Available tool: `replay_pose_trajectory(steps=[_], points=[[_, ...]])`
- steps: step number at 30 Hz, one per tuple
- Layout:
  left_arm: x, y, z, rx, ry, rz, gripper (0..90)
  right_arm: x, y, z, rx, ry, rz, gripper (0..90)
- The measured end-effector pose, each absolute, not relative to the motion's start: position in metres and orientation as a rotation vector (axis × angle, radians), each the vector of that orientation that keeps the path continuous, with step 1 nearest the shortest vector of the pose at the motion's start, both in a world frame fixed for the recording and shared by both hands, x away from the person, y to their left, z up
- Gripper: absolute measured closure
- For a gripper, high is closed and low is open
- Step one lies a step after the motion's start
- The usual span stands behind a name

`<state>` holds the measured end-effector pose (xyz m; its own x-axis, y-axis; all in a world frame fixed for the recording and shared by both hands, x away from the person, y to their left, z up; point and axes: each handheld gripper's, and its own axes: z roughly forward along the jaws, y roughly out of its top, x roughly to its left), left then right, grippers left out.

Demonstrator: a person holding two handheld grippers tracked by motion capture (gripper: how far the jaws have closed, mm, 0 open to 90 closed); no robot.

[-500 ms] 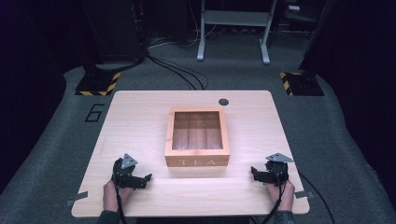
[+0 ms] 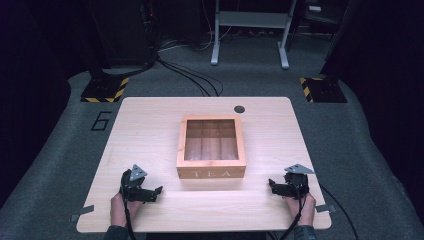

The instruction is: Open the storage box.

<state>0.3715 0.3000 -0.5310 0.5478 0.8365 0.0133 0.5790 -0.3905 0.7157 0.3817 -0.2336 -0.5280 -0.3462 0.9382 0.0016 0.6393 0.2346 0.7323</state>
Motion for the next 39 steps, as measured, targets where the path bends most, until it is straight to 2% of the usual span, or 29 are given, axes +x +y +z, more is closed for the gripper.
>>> replay_pose_trajectory(steps=[11,39], points=[[0.372,0.300,-0.531,2.120,1.132,0.495,0.4,0.382,-0.236,-0.526,1.454,2.093,0.948,9.5],[0.372,0.300,-0.531,2.120,1.132,0.494,0.4,0.380,-0.196,-0.506,1.332,2.188,1.084,7.8]])
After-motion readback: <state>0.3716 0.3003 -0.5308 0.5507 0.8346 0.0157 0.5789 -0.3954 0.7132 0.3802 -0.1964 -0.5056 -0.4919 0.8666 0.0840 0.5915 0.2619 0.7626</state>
